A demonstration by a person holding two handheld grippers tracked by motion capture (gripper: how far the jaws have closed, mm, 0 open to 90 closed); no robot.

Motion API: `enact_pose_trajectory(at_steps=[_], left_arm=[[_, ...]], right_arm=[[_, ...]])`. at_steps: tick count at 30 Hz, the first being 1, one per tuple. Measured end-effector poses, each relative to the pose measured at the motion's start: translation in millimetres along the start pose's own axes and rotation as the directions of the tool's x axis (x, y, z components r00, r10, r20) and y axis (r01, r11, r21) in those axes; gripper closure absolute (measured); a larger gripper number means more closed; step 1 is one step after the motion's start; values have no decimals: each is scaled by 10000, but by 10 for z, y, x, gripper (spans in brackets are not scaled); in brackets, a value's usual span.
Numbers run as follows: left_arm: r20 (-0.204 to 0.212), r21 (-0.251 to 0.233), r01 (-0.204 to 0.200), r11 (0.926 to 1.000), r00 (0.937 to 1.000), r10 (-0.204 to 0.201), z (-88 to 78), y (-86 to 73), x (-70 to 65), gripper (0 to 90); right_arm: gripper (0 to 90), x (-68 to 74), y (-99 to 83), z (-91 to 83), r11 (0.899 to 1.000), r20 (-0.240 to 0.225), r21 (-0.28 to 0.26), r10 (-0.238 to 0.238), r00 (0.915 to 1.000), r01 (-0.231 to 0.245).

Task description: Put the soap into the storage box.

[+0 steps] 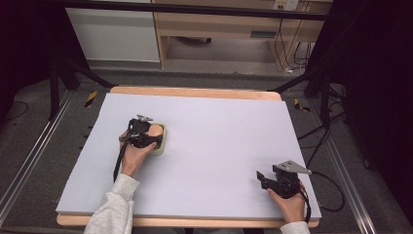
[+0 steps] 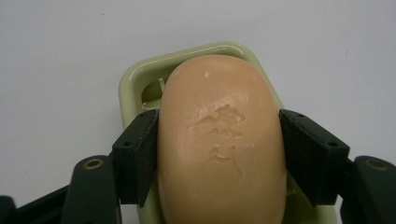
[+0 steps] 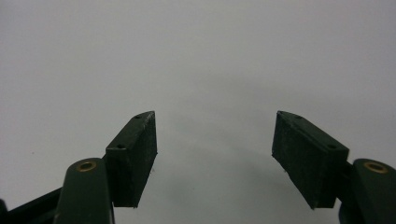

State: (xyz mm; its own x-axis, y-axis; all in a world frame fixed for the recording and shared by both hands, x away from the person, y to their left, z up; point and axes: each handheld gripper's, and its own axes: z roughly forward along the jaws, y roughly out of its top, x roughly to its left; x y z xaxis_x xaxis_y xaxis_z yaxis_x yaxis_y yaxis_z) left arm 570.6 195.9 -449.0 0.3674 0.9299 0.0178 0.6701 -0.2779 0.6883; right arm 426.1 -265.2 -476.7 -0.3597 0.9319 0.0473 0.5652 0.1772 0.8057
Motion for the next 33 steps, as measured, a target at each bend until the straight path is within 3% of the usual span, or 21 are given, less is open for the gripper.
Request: enact_pose_trajectory(at_steps=[2, 9, 17, 33], left_arm=[[155, -147, 148, 9998, 9998, -146, -24, 9, 8, 245], [245, -547, 41, 9985, 9997, -28, -134, 27, -24, 239], [515, -1014, -19, 9948, 9986, 72, -374, -14, -75, 232], [885, -1670, -476, 9848, 9941, 630, -778, -491, -247, 221]], right_arm=[[309, -1, -1, -1, 10000, -8, -1, -20, 10000, 20], [309, 4, -1, -10, 10000, -27, 14, 44, 10000, -44], [307, -6, -5, -26, 9999, 22, -47, 90, 10000, -90], [252, -62, -52, -63, 9998, 315, -100, 161, 9994, -158]])
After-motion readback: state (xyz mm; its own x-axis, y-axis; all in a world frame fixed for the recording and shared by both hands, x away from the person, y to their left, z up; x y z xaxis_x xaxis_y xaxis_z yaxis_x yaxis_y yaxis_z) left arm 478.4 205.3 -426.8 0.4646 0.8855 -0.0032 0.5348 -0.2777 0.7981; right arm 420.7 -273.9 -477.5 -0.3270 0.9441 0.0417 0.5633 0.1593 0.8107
